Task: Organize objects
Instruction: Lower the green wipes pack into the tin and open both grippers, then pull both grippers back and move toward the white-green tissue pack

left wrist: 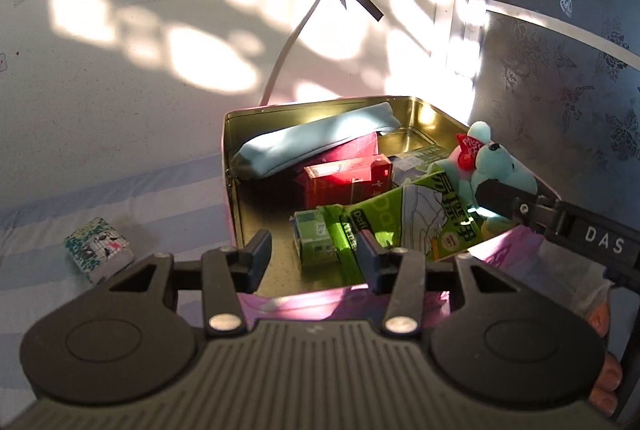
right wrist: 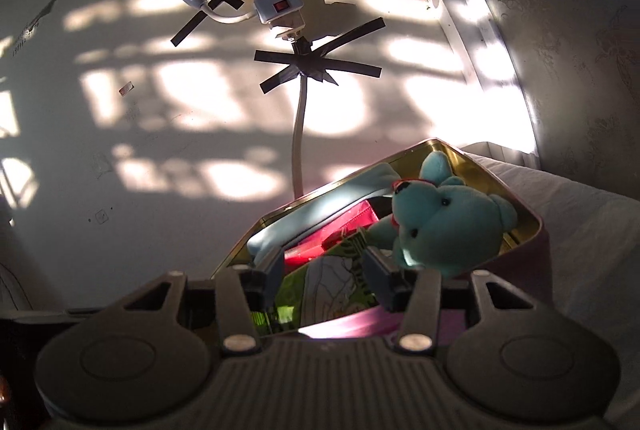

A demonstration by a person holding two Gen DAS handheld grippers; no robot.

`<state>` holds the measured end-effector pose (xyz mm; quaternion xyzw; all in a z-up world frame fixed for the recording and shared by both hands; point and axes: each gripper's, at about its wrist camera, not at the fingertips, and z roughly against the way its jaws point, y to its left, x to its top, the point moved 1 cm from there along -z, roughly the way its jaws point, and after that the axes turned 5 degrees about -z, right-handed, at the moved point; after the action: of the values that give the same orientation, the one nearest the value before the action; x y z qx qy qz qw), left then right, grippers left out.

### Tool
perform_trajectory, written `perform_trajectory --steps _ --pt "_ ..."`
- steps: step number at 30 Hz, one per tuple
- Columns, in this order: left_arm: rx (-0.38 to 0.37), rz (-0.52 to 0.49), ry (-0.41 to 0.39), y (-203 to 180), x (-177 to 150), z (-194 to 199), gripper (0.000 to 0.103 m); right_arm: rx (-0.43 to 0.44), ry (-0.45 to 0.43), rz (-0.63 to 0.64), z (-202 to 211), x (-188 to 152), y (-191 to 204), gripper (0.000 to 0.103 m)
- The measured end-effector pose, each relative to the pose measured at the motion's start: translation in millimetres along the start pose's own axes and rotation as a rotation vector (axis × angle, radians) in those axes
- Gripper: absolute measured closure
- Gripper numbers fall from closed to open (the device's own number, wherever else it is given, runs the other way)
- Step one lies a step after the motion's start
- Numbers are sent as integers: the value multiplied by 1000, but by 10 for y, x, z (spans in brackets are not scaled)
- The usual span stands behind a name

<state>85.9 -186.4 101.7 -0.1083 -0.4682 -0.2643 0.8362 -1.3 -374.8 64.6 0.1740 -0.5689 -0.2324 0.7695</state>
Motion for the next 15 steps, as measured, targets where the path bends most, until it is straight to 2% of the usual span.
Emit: perform_trajectory --steps 7,15 --pt "68 -10 -5 107 -348 299 49 9 41 4 290 -258 214 56" --pt "134 14 14 344 -711 428 48 18 159 66 335 -660 484 56"
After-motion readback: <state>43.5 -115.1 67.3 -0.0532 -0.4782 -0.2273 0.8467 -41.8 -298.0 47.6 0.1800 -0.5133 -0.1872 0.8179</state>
